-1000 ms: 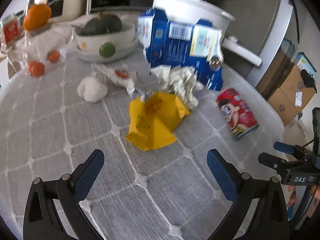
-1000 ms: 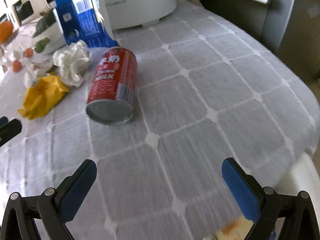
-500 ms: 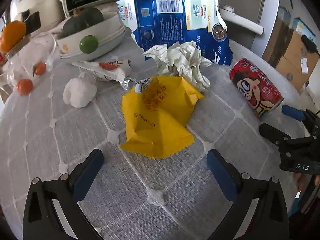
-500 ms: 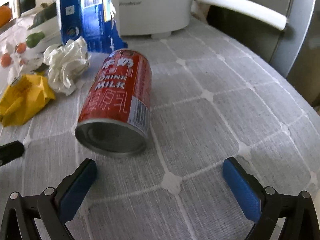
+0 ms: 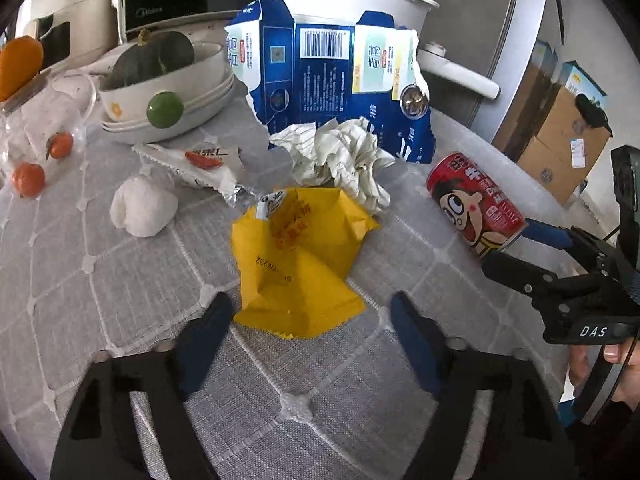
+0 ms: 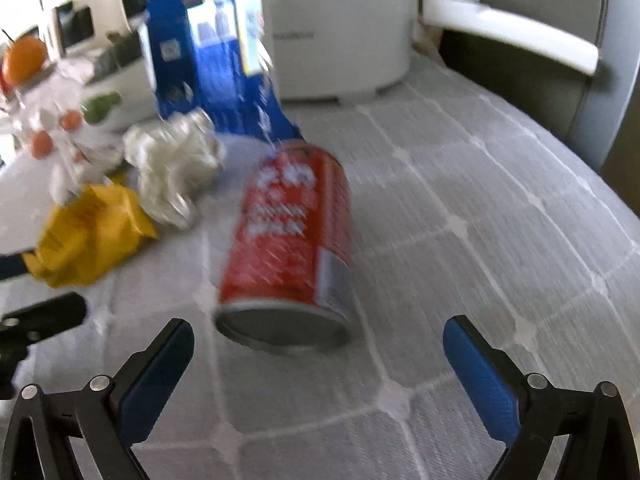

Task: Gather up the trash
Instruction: 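Grasp the yellow bag with the left tool while the right tool grasps the red milk can, then carry the yellow bag and red can over the white bin and release both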

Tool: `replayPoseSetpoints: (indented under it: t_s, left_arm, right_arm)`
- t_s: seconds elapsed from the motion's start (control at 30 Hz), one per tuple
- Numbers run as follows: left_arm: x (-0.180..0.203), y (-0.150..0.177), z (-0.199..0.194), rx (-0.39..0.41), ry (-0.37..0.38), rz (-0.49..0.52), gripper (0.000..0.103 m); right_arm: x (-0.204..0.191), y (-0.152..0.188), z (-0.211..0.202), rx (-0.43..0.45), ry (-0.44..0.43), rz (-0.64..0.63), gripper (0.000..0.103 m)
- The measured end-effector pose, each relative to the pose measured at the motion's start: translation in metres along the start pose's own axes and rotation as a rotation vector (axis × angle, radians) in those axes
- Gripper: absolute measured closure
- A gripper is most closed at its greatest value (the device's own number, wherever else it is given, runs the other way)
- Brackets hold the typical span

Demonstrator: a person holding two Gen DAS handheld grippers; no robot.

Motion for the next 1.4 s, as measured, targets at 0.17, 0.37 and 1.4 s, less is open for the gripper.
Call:
replayPoseSetpoints:
  t_s: [0.17, 0.37, 1.4]
  left_arm:
    - [0.001, -0.005, 0.002, 0.03, -0.013, 0.005, 0.045]
    - [0.002, -0.005, -0.002, 0.041, -0.003, -0.057, 0.057]
    - [0.124, 0.02, -0.062, 0.045, 0.124, 0.034, 0.085]
  right_arm:
    - [-0.002, -0.008, -0.004, 0.022, -0.028, 0.029, 0.014]
    - [0.002, -0.008, 0.0, 0.001, -0.061, 0.046, 0.047]
    - [0.123, 0.024, -0.099, -0.063, -0.077, 0.171, 0.047]
Point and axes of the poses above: each gripper's, at about its wrist camera, not at the fingertips, and z roughly the way its jaws point, x to its right, y to its underside, the point moved 2 cm from there along z, roughly the way its jaws point, and after that the axes turned 6 degrees about y, right-handed, at the moved point
